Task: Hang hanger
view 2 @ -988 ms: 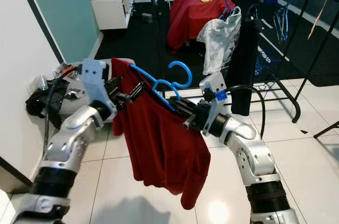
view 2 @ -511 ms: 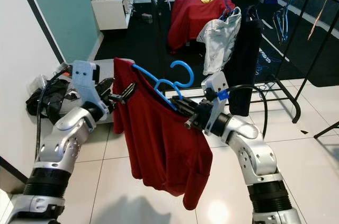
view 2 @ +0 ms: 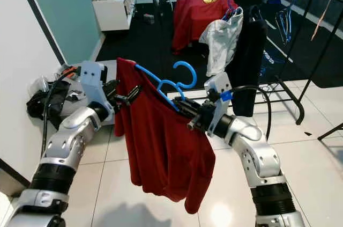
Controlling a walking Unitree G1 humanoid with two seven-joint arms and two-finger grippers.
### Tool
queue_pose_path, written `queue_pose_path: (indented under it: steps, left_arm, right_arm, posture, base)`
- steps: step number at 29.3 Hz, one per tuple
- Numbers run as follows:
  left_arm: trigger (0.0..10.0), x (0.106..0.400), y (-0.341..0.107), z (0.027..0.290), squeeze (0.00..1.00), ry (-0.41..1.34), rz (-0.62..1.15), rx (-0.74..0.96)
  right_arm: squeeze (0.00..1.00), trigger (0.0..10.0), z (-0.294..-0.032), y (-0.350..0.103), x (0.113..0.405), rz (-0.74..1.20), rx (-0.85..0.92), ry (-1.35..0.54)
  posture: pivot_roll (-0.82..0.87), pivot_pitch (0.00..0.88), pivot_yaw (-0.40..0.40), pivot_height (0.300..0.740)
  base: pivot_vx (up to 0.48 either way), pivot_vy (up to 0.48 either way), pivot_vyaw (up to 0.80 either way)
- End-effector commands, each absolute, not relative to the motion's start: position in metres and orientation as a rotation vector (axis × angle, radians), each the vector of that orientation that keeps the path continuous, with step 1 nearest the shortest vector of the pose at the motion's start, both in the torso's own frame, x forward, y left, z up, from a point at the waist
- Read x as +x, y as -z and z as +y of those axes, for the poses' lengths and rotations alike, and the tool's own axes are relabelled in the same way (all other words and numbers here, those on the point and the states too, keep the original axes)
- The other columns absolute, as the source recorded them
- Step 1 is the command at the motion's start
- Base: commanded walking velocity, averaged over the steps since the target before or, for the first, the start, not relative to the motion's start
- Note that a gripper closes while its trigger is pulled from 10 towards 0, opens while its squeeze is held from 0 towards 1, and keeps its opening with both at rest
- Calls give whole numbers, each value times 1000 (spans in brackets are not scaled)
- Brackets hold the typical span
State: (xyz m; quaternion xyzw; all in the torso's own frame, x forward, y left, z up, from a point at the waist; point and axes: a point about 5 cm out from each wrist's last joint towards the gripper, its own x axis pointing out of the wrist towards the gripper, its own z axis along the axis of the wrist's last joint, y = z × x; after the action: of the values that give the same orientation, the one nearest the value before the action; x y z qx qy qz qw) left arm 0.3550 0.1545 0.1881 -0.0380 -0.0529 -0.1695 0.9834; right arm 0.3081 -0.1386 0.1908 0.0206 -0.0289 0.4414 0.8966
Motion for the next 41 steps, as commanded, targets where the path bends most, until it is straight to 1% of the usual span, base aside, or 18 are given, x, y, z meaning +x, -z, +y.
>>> queue_pose_path:
  steps: [1,3,4,27,31,34,36,38,41]
  left_arm:
    - [2863,356,-187,160,0,323,-103,-76]
    - [2863,356,-187,160,0,323,-103,-76]
    - [0,356,-187,162,0,318,-106,-79]
    - [0,355,-190,166,0,314,-130,-96]
    - [0,351,-207,174,0,314,-190,-82]
    - [0,350,-209,175,0,312,-194,-74]
    - [0,351,-210,177,0,308,-196,-68]
    - [0,352,-211,183,0,288,-193,-46]
    - [0,352,-209,188,0,271,-180,-27]
  right_arm:
    - [0,10000,-138,-201,309,-104,47,-924]
    - [0,10000,-138,-201,309,-104,47,-924]
    - [0,10000,-138,-200,309,-103,47,-924]
    - [0,10000,-141,-200,310,-98,47,-902]
    - [0,10000,-148,-179,315,33,45,-827]
    - [0,10000,-148,-176,315,55,48,-827]
    - [0,10000,-148,-172,313,91,42,-843]
    - [0,10000,-150,-161,308,167,33,-849]
    - [0,10000,-153,-156,306,201,34,-830]
  posture:
    - [-90,0,47,740]
    - [-90,0,47,740]
    - [-90,4,46,740]
    - [-90,14,44,740]
    - [-81,16,42,740]
    - [-80,16,42,740]
    - [-80,16,42,740]
    - [-82,17,44,740]
    - [-84,18,46,740]
  base:
    - [0,0,0]
    - [0,0,0]
    - [0,0,0]
    - [0,0,0]
    - [0,0,0]
    - [0,0,0]
    - [0,0,0]
    - [0,0,0]
    - [0,0,0]
